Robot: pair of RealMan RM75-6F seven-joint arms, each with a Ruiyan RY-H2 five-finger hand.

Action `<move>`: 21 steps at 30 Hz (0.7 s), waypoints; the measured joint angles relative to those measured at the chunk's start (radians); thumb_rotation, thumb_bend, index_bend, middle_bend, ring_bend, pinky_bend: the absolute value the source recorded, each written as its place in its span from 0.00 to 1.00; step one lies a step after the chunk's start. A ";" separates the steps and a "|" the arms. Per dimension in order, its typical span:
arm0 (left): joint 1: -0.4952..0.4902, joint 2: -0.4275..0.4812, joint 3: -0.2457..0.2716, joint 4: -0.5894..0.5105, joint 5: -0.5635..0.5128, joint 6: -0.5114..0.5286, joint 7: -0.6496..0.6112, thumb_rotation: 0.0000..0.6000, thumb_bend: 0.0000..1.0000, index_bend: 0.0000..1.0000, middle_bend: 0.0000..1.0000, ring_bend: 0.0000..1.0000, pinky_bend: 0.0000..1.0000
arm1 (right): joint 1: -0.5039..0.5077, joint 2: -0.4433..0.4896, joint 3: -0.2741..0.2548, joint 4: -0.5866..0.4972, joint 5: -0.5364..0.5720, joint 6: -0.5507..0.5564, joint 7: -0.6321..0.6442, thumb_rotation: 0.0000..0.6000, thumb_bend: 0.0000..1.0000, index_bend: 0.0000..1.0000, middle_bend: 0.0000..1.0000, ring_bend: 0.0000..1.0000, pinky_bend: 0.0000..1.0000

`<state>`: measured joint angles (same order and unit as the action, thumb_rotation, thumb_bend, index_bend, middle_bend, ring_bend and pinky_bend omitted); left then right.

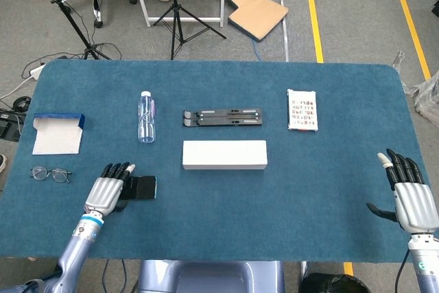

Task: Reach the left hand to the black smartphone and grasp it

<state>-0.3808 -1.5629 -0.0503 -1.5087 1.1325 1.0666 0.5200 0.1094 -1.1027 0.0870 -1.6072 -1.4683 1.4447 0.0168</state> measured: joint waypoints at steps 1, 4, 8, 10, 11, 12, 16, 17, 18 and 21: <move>-0.002 -0.002 0.002 0.004 -0.002 -0.002 0.001 1.00 0.32 0.00 0.00 0.00 0.00 | 0.000 0.000 0.000 0.000 0.000 0.000 0.000 1.00 0.00 0.00 0.00 0.00 0.00; -0.006 -0.008 0.008 0.012 -0.005 -0.004 0.003 1.00 0.33 0.00 0.00 0.00 0.00 | 0.000 -0.001 0.000 0.000 0.000 -0.001 -0.001 1.00 0.00 0.00 0.00 0.00 0.00; -0.011 -0.015 0.014 0.022 -0.007 -0.005 0.005 1.00 0.41 0.01 0.00 0.00 0.01 | 0.001 -0.001 0.000 0.000 0.002 -0.003 0.001 1.00 0.00 0.00 0.00 0.00 0.00; -0.012 -0.016 0.016 0.023 -0.008 -0.005 0.005 1.00 0.46 0.04 0.00 0.00 0.02 | 0.001 -0.001 0.000 0.001 0.003 -0.004 0.002 1.00 0.00 0.00 0.00 0.00 0.00; -0.013 -0.015 0.018 0.023 -0.010 -0.007 0.008 1.00 0.50 0.06 0.00 0.00 0.02 | 0.002 -0.001 0.000 0.001 0.003 -0.005 0.002 1.00 0.00 0.00 0.00 0.00 0.00; -0.015 -0.014 0.020 0.022 -0.012 -0.010 0.011 1.00 0.52 0.07 0.00 0.00 0.03 | 0.002 -0.001 -0.001 0.001 0.004 -0.006 0.003 1.00 0.00 0.00 0.00 0.00 0.00; -0.020 -0.002 0.029 0.005 -0.019 -0.020 0.021 1.00 0.63 0.10 0.02 0.04 0.06 | 0.002 -0.001 0.000 0.002 0.004 -0.007 0.005 1.00 0.00 0.00 0.00 0.00 0.00; -0.021 0.004 0.032 -0.004 -0.020 -0.022 0.023 1.00 0.65 0.10 0.03 0.05 0.07 | 0.002 -0.001 -0.001 0.002 0.004 -0.008 0.005 1.00 0.00 0.00 0.00 0.00 0.00; -0.022 0.009 0.035 -0.011 -0.021 -0.024 0.026 1.00 0.68 0.11 0.03 0.06 0.08 | 0.003 -0.001 -0.001 0.002 0.004 -0.008 0.005 1.00 0.00 0.00 0.00 0.00 0.00; -0.025 0.028 0.043 -0.036 -0.026 -0.029 0.033 1.00 0.78 0.12 0.05 0.08 0.10 | 0.003 -0.001 -0.001 0.002 0.005 -0.009 0.006 1.00 0.00 0.00 0.00 0.00 0.00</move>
<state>-0.4054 -1.5349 -0.0075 -1.5450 1.1070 1.0380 0.5530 0.1123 -1.1037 0.0864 -1.6050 -1.4638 1.4362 0.0224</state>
